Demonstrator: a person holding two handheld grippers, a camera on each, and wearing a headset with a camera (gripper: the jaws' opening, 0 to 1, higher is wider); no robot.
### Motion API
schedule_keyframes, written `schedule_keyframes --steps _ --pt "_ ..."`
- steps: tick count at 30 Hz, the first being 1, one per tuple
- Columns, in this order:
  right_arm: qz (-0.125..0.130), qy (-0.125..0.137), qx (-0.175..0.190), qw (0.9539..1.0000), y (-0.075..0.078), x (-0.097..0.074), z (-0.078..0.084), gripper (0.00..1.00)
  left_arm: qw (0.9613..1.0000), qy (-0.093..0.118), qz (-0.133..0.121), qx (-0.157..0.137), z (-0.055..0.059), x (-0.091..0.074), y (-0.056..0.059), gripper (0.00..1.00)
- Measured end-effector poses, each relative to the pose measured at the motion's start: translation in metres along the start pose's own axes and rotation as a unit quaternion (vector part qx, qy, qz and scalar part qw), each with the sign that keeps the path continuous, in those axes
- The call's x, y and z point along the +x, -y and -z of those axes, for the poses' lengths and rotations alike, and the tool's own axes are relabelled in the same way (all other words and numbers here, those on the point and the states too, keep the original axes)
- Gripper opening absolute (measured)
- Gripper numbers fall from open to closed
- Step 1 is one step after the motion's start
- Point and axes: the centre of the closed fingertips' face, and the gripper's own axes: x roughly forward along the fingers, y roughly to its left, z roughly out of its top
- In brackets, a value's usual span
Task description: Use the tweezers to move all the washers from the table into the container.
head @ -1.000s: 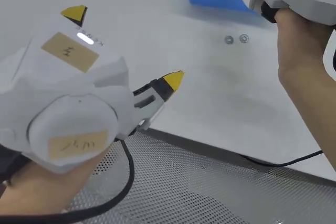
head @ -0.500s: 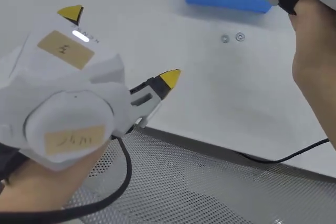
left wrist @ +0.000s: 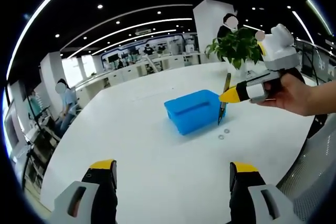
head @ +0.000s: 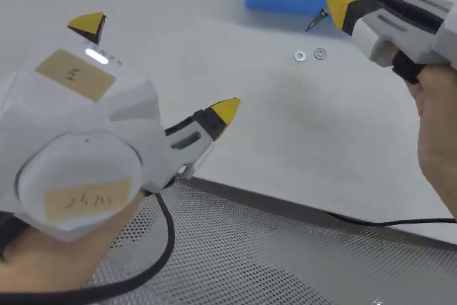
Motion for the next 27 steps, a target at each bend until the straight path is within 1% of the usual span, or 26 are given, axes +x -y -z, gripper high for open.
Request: schedule_keyframes --steps 2,3,6,11,14,15,18,20,21,23,25,27 --pt "0.000 -0.007 -0.001 1.0000 -0.001 0.003 0.006 0.03 1.0000 0.000 -0.001 0.000 0.000 0.000 -0.001 0.91" --pt "0.000 -0.015 -0.006 0.9999 -0.001 0.005 0.010 0.03 1.0000 0.000 -0.001 0.000 0.000 0.000 -0.001 0.91" --pt "0.000 -0.022 -0.019 0.9996 -0.002 0.007 0.014 0.03 1.0000 -0.001 -0.001 -0.001 0.000 0.000 -0.001 0.91" --pt "0.001 -0.035 -0.021 0.9992 0.000 0.010 0.021 0.04 1.0000 -0.001 0.001 0.001 -0.001 0.000 -0.001 0.91" --pt "-0.001 -0.037 -0.020 0.9991 0.000 0.011 0.023 0.04 1.0000 -0.002 0.000 0.001 -0.001 0.000 -0.001 0.91" --pt "-0.001 -0.032 -0.018 0.9993 -0.001 0.012 0.021 0.04 1.0000 -0.001 0.000 0.000 -0.001 0.000 -0.001 0.91" --pt "-0.001 -0.035 -0.026 0.9990 0.000 0.013 0.021 0.03 1.0000 -0.002 -0.001 0.000 -0.001 0.000 -0.002 0.90" --pt "-0.003 -0.036 -0.028 0.9989 -0.002 0.012 0.022 0.03 1.0000 0.000 -0.004 -0.001 -0.002 0.000 -0.003 0.91" --pt "-0.003 -0.036 -0.028 0.9990 -0.002 0.011 0.023 0.03 0.9999 -0.001 -0.012 -0.002 -0.002 0.001 -0.005 0.91" --pt "-0.005 -0.035 -0.027 0.9990 -0.003 0.009 0.024 0.03 0.9999 -0.003 -0.016 -0.002 -0.001 0.001 -0.006 0.90" --pt "-0.003 -0.036 -0.025 0.9990 -0.003 0.008 0.025 0.03 0.9999 0.001 -0.014 -0.002 -0.002 0.001 -0.006 0.88" --pt "-0.003 -0.039 -0.022 0.9990 -0.002 0.006 0.026 0.03 0.9999 -0.003 -0.013 0.002 -0.001 0.001 -0.005 0.89"
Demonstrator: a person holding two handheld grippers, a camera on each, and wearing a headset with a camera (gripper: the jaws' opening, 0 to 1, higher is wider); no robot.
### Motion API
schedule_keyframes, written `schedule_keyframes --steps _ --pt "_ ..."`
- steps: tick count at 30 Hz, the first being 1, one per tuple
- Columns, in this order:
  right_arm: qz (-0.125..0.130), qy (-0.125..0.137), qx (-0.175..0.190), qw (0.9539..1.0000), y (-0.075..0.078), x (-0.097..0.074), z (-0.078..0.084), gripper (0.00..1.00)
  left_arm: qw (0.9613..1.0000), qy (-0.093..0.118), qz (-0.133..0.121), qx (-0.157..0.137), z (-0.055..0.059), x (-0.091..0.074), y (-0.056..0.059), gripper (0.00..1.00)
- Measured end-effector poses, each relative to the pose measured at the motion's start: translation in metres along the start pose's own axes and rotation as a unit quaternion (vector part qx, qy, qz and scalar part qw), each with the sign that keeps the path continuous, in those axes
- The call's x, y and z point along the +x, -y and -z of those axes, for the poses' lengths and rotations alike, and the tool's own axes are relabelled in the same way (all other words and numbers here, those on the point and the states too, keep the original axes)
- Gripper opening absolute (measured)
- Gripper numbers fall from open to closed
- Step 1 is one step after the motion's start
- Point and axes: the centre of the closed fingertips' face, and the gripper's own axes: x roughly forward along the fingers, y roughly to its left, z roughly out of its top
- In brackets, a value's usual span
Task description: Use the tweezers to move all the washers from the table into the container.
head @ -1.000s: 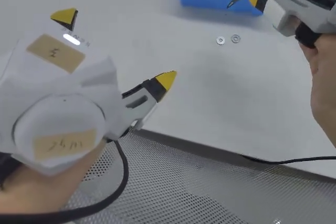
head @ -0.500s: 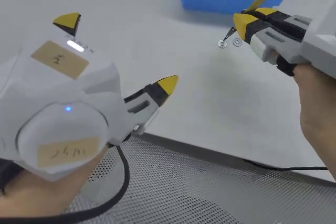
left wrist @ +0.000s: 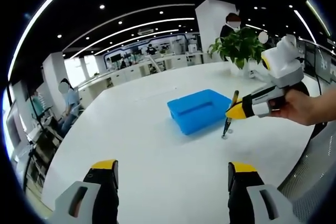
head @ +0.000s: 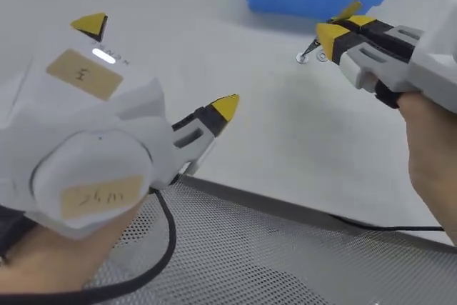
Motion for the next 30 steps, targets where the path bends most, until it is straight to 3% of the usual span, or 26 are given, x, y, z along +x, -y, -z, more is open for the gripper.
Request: schedule_keyframes --steps 4,30 --pt "0.000 -0.001 0.006 1.0000 0.0025 -0.0005 0.0012 0.03 0.9999 0.006 0.005 -0.006 -0.0024 -0.0002 0.0024 0.93" --pt "-0.002 -0.005 -0.016 0.9999 0.0015 0.0004 0.0008 0.02 1.0000 0.001 0.003 -0.006 0.0005 -0.0001 0.0023 0.92"
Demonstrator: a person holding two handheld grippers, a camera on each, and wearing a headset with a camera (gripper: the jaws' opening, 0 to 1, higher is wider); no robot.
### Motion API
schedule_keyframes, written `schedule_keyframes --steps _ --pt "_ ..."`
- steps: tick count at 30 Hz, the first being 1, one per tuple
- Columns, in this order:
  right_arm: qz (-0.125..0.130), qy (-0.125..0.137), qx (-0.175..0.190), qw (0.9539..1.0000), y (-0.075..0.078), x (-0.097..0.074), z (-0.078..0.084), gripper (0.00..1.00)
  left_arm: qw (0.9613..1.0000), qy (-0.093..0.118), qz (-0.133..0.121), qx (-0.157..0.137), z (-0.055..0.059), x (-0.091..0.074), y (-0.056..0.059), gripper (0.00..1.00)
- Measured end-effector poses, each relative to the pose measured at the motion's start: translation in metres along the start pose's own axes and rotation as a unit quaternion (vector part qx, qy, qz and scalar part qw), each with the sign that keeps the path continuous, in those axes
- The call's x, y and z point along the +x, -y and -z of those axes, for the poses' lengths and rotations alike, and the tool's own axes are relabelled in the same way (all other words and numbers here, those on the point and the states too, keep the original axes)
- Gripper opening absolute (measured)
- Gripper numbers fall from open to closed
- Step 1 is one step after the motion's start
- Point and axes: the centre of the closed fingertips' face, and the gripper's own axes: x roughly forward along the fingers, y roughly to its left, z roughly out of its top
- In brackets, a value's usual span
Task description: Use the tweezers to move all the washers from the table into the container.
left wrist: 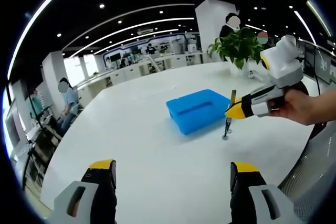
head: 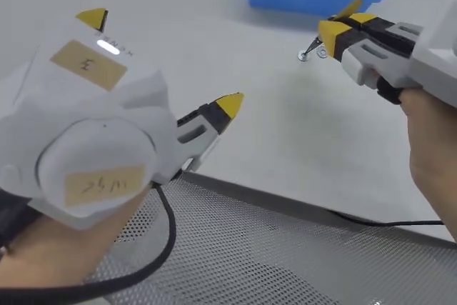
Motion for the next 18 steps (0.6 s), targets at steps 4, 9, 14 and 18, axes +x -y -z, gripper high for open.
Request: schedule_keyframes --steps 4,9,14,18 --pt "-0.004 0.008 0.003 1.0000 -0.001 -0.004 -0.010 0.02 1.0000 0.001 0.000 0.001 0.000 0.000 0.000 0.92" --pt "-0.006 0.033 -0.004 0.9994 -0.003 -0.010 -0.036 0.02 1.0000 0.002 -0.002 0.000 0.000 0.000 -0.001 0.92" --pt "-0.003 0.064 -0.010 0.9979 0.001 -0.014 -0.062 0.02 1.0000 0.003 -0.001 -0.001 -0.001 -0.001 -0.001 0.92" --pt "0.011 0.087 -0.016 0.9961 0.009 -0.010 -0.082 0.02 1.0000 0.001 0.000 0.000 -0.001 -0.001 0.000 0.92"
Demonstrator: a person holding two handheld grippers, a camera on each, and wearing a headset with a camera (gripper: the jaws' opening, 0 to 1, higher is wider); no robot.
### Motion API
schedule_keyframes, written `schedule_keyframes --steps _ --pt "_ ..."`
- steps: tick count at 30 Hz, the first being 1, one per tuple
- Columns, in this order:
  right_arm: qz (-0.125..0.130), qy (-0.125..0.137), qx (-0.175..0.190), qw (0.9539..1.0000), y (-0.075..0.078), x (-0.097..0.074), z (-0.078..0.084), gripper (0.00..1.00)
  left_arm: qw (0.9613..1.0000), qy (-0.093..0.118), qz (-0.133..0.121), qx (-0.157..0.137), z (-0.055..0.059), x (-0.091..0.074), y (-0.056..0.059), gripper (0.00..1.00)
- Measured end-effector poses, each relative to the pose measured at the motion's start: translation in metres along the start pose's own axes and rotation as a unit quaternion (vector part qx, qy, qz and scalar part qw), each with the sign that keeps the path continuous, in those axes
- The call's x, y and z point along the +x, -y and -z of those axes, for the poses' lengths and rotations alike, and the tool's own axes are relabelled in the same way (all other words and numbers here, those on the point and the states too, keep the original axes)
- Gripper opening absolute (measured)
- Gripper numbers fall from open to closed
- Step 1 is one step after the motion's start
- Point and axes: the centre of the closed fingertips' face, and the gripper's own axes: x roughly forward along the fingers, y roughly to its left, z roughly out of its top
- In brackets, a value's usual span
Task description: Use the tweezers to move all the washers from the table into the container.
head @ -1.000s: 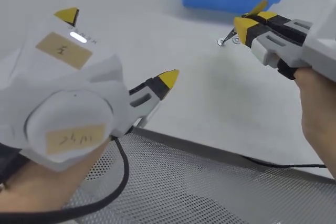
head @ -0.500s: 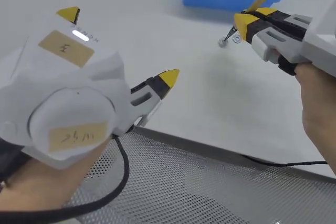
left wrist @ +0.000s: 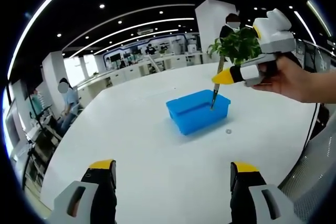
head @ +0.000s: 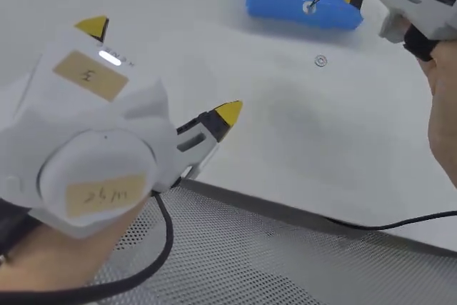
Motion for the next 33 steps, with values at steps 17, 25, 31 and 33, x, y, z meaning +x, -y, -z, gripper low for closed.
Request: schedule_keyframes --steps 17,25,31,33 --pt "0.040 -0.017 0.000 0.9991 0.030 0.045 0.029 0.02 1.0000 -0.002 -0.001 0.000 0.001 0.001 0.000 0.92" --pt "0.048 -0.034 0.012 0.9982 0.036 0.050 0.049 0.02 1.0000 -0.003 -0.001 0.000 0.001 0.002 0.000 0.92" --pt "0.050 -0.037 0.010 0.9980 0.038 0.051 0.051 0.02 1.0000 -0.004 0.000 0.002 0.001 0.002 0.001 0.92" --pt "0.050 -0.038 0.011 0.9980 0.039 0.051 0.051 0.03 1.0000 -0.004 0.000 0.002 0.001 0.002 0.000 0.92"
